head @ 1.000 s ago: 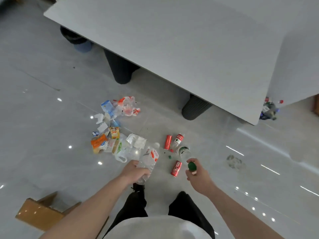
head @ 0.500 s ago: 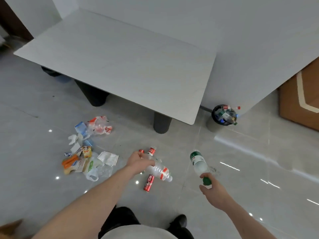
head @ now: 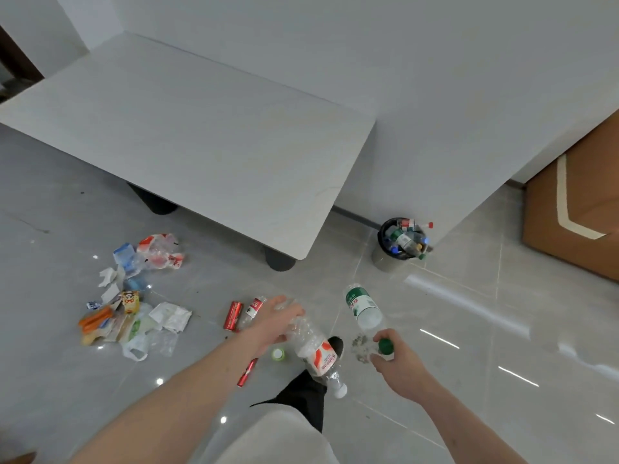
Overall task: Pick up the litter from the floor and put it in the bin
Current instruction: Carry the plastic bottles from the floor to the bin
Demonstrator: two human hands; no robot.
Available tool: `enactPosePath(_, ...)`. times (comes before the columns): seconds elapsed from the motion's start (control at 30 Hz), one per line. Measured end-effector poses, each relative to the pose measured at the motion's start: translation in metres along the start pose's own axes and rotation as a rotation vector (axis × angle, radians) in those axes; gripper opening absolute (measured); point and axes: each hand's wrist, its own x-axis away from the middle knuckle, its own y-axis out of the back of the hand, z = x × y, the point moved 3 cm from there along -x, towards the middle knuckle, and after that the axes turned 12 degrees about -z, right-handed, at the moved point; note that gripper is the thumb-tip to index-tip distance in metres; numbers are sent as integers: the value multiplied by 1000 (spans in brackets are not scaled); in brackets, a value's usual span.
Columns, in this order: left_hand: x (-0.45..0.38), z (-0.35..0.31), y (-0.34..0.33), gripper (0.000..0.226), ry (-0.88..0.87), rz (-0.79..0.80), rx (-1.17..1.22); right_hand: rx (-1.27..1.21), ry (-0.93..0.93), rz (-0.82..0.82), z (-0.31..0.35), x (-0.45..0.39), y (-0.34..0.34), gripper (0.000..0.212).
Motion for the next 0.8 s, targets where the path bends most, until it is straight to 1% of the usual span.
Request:
enactPosePath(0.07, -14, -14, -31, 78, -6, -23, -36, 18, 2, 2, -6, -29, 21, 25)
enactPosePath(0.17, -36, -42, -76, 77, 8, 1, -73, 39, 1, 15, -12, -76, 56, 23)
enactPosePath(0.23, -46, -64, -104, 71, 2, 10, -136, 62, -14, 20, -16, -107, 80, 24)
enactPosePath(0.3, -54, -87, -134, 52, -29, 46, -202, 60, -23, 16, -18, -134, 104, 25)
enactPosePath(0.33, -58, -96, -149, 47, -25, 68, -226, 58, -33, 10, -19, -148, 116, 26)
enactPosePath(0.4, -65, -113, -180, 48, -11, 118, -289, 50, -56, -14, -23, -175, 139, 27)
enactPosePath(0.47, -69, -129, -207, 40, 7, 127, -291, 57, -69, -1, -29, -198, 159, 27)
enactPosePath(0.5, -73, -135, -219, 45, 12, 108, -290, 57, -69, 9, -31, -209, 168, 27)
enactPosePath(0.53, -76, -143, -230, 55, 25, 101, -292, 67, -67, 18, -31, -221, 178, 27)
enactPosePath(0.6, -88, -154, -255, 73, 44, 119, -326, 77, -62, 34, -35, -248, 197, 25)
enactPosePath(0.63, -94, -160, -268, 76, 49, 137, -339, 75, -50, 45, -36, -263, 206, 24)
enactPosePath(0.67, -100, -164, -280, 76, 61, 156, -351, 89, -39, 58, -37, -279, 215, 23)
enactPosePath(0.73, -105, -171, -309, 68, 75, 202, -366, 105, -11, 99, -40, -312, 233, 20)
enactPosePath(0.8, -102, -175, -338, 70, 123, 211, -349, 122, 25, 132, -43, -345, 253, 21)
